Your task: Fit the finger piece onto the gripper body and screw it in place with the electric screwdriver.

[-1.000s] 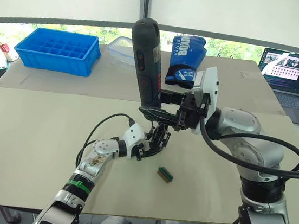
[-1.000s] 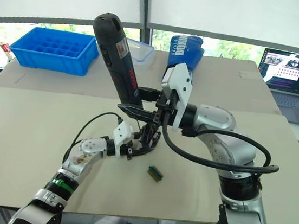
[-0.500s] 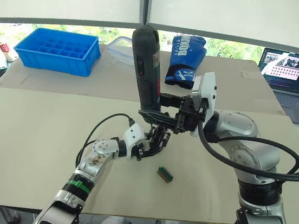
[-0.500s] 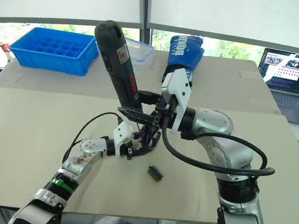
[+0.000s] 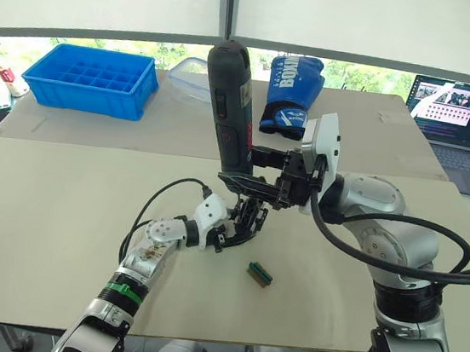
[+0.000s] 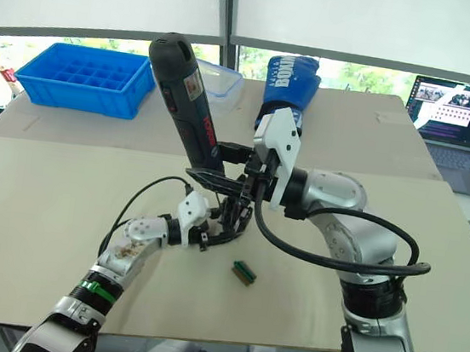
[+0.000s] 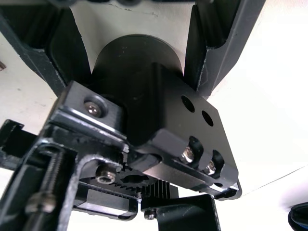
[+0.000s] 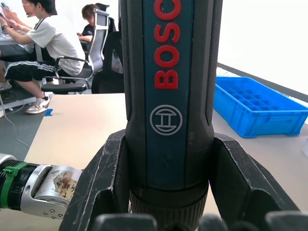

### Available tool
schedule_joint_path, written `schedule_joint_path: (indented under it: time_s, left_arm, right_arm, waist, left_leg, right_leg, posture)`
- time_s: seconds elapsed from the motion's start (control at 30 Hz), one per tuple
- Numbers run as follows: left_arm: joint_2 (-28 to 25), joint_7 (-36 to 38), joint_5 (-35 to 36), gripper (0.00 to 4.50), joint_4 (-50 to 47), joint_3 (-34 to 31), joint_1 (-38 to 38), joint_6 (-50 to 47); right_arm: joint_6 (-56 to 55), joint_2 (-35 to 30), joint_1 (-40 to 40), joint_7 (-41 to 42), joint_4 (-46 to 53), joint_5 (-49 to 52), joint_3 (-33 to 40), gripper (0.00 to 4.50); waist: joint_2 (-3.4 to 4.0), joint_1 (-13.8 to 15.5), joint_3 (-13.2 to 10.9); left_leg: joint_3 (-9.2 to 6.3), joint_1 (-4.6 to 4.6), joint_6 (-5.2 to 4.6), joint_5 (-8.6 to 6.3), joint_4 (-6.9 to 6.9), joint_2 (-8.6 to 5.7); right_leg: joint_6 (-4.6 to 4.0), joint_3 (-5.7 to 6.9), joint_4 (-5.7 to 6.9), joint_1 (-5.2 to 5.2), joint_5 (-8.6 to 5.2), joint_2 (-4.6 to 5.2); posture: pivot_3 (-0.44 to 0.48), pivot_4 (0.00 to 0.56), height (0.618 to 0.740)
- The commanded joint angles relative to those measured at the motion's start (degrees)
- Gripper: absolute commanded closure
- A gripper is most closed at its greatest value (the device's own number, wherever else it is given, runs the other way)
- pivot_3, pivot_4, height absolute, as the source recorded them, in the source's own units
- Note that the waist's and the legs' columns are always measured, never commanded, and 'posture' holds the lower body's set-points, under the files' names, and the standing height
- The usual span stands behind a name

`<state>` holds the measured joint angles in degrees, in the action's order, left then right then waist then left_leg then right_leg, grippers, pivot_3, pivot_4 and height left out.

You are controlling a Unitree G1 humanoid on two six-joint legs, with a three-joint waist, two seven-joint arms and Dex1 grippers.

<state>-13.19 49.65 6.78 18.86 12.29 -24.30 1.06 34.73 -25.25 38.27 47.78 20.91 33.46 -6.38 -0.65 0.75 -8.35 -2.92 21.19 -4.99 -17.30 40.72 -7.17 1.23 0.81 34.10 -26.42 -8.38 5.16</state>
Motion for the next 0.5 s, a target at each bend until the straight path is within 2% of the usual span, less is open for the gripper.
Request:
schedule_joint_path:
  time_s: [0.03,0.5]
  left_arm:
    - [0.28,-0.28,0.65,2.20,-1.39,-0.62,-1.10,0.42]
    - [0.41,-0.31,0.59,2.20,-1.22,-0.57,-1.24,0.52]
  right_arm:
    - [-1.32,0.59,-0.15,-0.17,2.03,0.72,0.77,2.59]
    - [0.00,1.02,-0.37,-1.23,3.42,1.88,1.08,2.59]
  waist:
    - [0.00,0.00,0.00]
    - [0.00,0.01,0.00]
  left_leg:
    - [0.00,0.00,0.00,0.00,0.00,0.00]
    - [0.00,0.00,0.00,0.00,0.00,0.00]
  right_leg:
    - [0.00,0.00,0.00,0.00,0.00,0.00]
    - [0.00,0.00,0.00,0.00,0.00,-0.01]
  posture:
    - [0.000,0.150,0.740]
    - [0.000,0.150,0.740]
